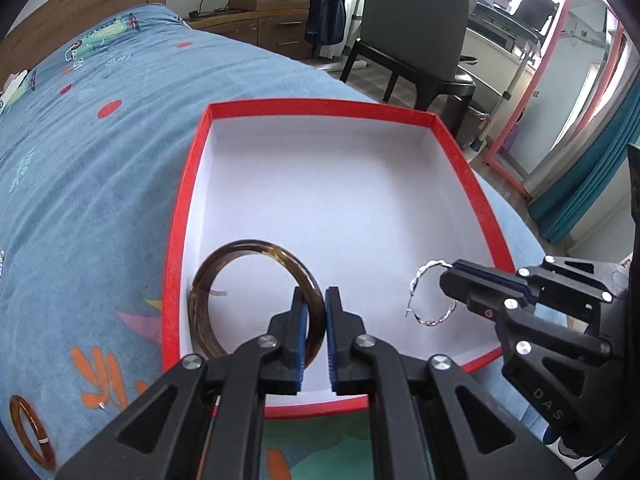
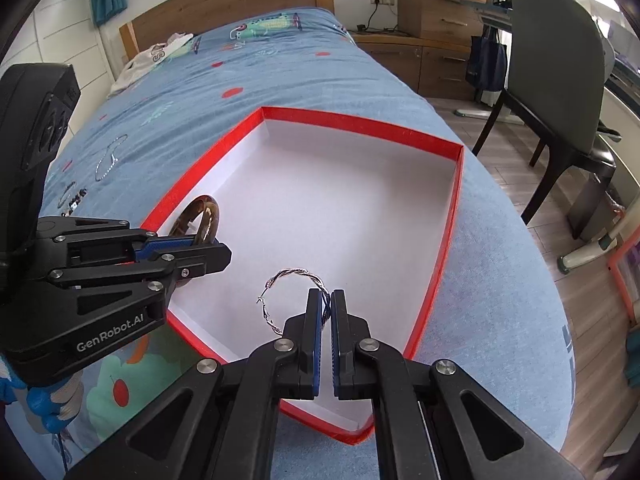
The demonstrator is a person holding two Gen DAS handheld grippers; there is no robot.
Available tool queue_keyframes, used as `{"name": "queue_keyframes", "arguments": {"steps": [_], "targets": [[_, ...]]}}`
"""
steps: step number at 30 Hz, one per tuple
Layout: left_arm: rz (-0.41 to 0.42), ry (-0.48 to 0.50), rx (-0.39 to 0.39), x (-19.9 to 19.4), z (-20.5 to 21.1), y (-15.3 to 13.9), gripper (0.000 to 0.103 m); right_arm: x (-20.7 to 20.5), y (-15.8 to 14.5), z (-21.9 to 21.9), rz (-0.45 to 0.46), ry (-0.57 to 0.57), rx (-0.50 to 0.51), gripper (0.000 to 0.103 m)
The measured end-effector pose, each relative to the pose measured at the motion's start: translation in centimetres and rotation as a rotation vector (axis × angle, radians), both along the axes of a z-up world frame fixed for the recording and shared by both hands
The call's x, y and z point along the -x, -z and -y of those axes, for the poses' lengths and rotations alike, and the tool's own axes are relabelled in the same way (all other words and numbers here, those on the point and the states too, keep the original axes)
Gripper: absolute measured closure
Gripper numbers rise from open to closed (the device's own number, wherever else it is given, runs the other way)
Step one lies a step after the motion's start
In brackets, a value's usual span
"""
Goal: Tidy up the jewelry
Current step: 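Carry both items into the red-rimmed white box and lower them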
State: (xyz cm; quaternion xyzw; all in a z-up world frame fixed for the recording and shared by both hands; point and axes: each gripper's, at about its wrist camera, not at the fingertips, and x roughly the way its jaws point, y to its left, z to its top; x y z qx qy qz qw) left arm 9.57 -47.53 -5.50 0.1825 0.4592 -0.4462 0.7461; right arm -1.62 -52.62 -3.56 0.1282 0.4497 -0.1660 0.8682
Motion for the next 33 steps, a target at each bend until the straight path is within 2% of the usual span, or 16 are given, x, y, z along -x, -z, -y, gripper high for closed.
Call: {"name": "queue_keyframes", "arguments": {"steps": [5,11,19,25,33], "targets": [[-0.046,-0.042,-0.018,-0.8,-0.7,1.3,0.094,0.2,0.4,-0.3,-0.025,-0.026,-0.005,0.099],[-0.086,-0.078,-0.013,-1.2,-1.1,1.5,0.091,0.1,0.8,-0.9,-0.064,-0.061,0.016,0.099],[-0.093,-0.136,-0.005,-0.7,-2.1,1.8,0.09,0.1,1.3,-0.8,-0.085,-0.088,0.018,0.101],[-0.106,-0.212,-0.01,0.1,-3.7,2.0,0.088,-0.1,1.3,-0.8,-0.082,-0.107,0.024,0.101],[-0.189,-0.33,-0.005,0.6,-5.5,2.1,0.087,-0.7,1.3,-0.9,-0.096,-0.146,0.043,0.101]]}}
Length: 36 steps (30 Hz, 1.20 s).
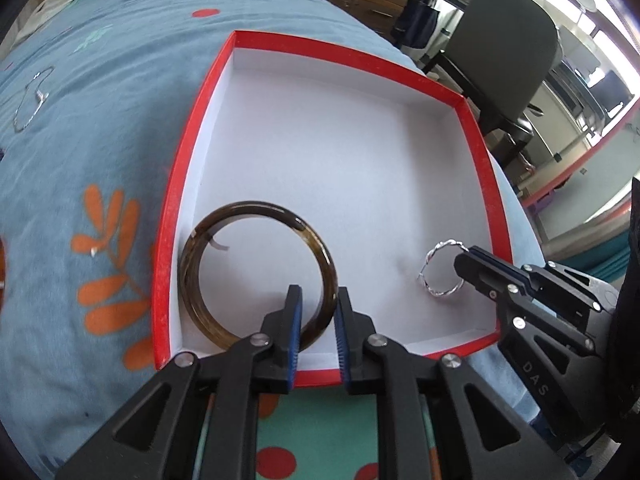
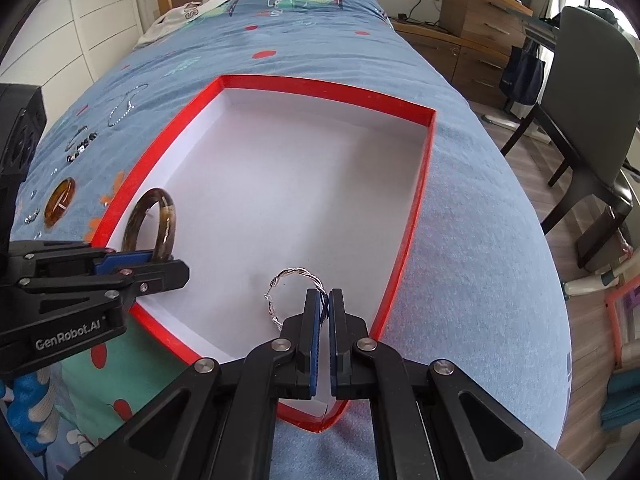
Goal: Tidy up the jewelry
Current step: 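Carry both items into the red-rimmed white box and lower them, then lift both tools away from the box toward the remaining jewelry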
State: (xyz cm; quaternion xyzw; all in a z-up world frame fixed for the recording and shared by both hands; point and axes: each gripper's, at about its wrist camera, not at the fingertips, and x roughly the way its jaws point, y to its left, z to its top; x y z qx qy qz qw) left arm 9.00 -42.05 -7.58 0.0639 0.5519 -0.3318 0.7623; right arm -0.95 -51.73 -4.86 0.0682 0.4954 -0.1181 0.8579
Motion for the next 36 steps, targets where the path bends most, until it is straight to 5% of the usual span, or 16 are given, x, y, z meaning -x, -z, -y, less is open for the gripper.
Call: {"name": "queue_keyframes", "arguments": {"steps": [11,20,22,24,28,36], "targets": [[-0.062,-0.081,-0.01,1.2,-2.0,0.1,0.085,-0.9,0.1,-0.3,-0.056,-0.054,0.04,0.1],[-0.047,-0.065,-0.022,1.5,-2.8,-0.2,0.079,-0.9,0.0,-1.6,-0.105,-0.088,0.067,0.089],[-0.047,-0.055,-0.023,1.4,-2.9,-0.3,0.077,-0.8,-0.2,-2.0,-0.113,-0.089,0.067,0.086],[-0.036,-0.051,-0.032,1.3,-2.8,-0.6,0.06,-0.5,-0.6,-2.3,-0.111,-0.084,0.067,0.08],[-0.035,-0.024,-0.005,0.8,-3.0,-1.3,0.058,0.8,-2.4,-3.1,-0.092,-0.06,0.095,0.063],[0.073,0.044,0.101,2.3,-3.8,-7.9,0.058,4.8,-7.9,-3.7,-0.006,0.045,0.121,0.057]]}}
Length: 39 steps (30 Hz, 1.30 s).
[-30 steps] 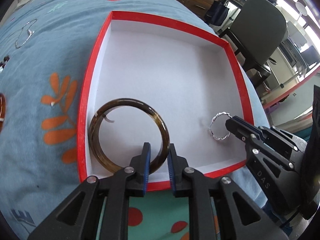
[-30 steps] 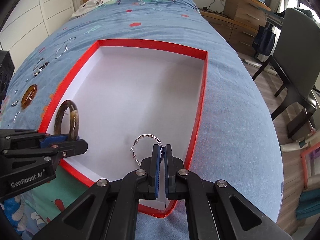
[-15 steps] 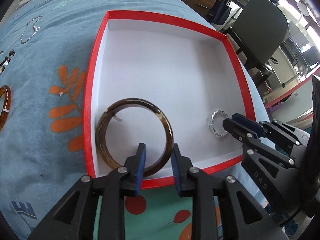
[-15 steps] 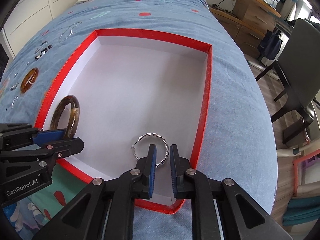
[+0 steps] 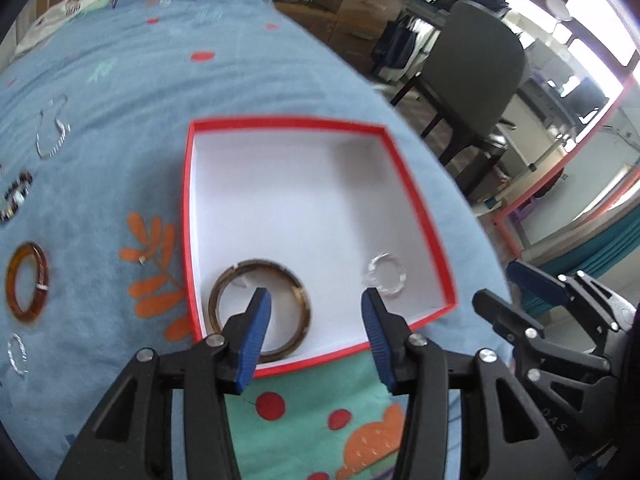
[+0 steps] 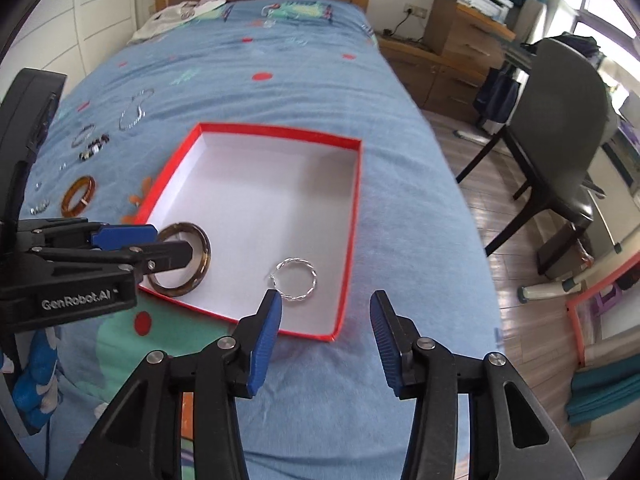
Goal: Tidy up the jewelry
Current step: 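Lift both tools away from the box toward the remaining jewelry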
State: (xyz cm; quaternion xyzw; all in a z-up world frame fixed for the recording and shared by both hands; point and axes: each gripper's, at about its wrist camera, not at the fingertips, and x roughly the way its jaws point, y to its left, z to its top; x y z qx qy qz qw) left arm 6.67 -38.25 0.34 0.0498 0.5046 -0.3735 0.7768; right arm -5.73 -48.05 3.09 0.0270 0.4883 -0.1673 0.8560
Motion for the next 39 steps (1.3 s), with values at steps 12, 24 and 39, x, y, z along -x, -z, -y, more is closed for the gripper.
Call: {"name": "queue_keyframes", "arguments": {"steps": [12,24,39], "targets": [[0.287,0.002,0.011,4.5,-12.1,-9.9,0.058,4.1,-8.6,-6.5,0.195,-0.006,0.019,0.048],[0.343,-0.245,-0.07,2.4,-33.6,-9.7,0.058,3.2,-11.5,-16.5,0.257,-0.137,0.021,0.048],[0.242,-0.364,-0.031,-0.4,-42.8,-4.9,0.058,-0.5,-9.6,-21.8,0.236,-0.224,-0.029,0.049]]}}
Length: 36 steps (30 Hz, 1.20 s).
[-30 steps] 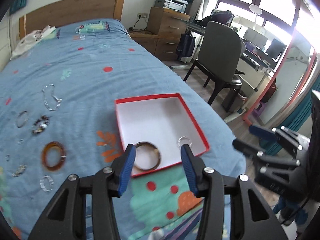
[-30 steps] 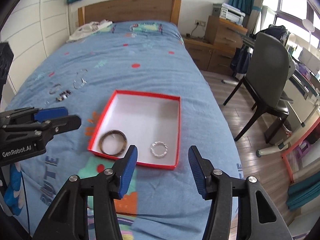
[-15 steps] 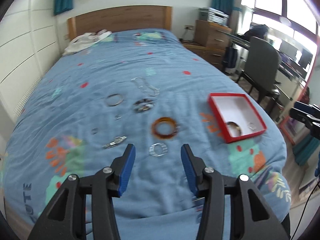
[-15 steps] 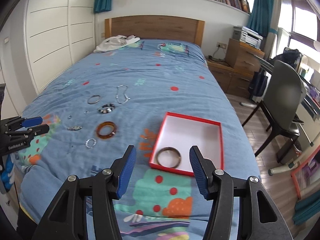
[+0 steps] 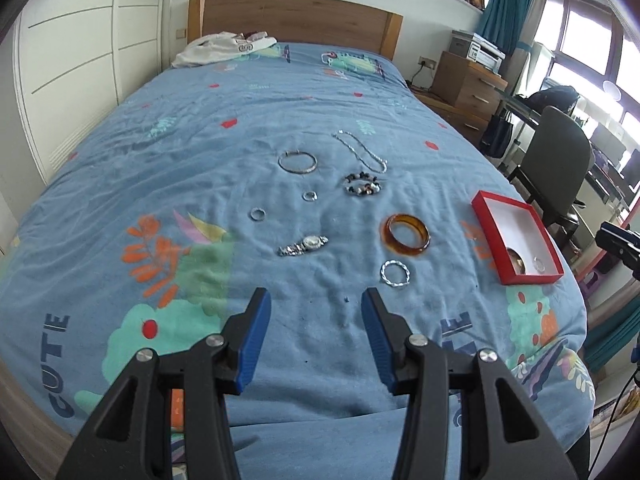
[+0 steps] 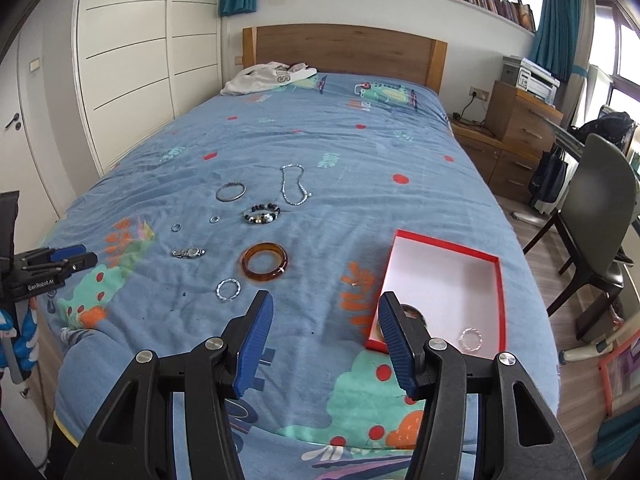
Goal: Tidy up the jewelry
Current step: 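Lift both tools away from the box toward the remaining jewelry, then grasp the amber bangle with right tool while left tool grasps another twisted silver hoop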
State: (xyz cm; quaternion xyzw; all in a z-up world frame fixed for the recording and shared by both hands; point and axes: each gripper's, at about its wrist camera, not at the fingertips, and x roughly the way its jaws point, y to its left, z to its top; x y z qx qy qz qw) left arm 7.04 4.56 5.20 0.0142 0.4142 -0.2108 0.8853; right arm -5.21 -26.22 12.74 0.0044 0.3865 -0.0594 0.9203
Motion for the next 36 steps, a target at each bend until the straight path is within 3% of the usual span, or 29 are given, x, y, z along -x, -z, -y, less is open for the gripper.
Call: {"name": "queue_keyframes", "arguments": {"steps": [16,26,32,36], "targets": [[-0.152,0.124,-0.049,-3.7,8.1,7.7,0.058,-7.2,9.6,0.8,-0.122,-0.02,-0.157,0.056],[-0.212,0.13,-0.039,-7.0,12.3,10.4,0.059,-12.2,13.6,1.6,-0.159,-0.051,-0.226,0.056],[-0.258,0.141,-0.057,-8.5,13.8,12.3,0.075,-14.9,14.7,1.2,-0.163,-0.079,-0.253,0.056],[-0.283,0.13,-0.067,-9.1,14.3,13.6,0.079,-16.8,15.8,0.8,-0.175,-0.09,-0.274,0.056]]}}
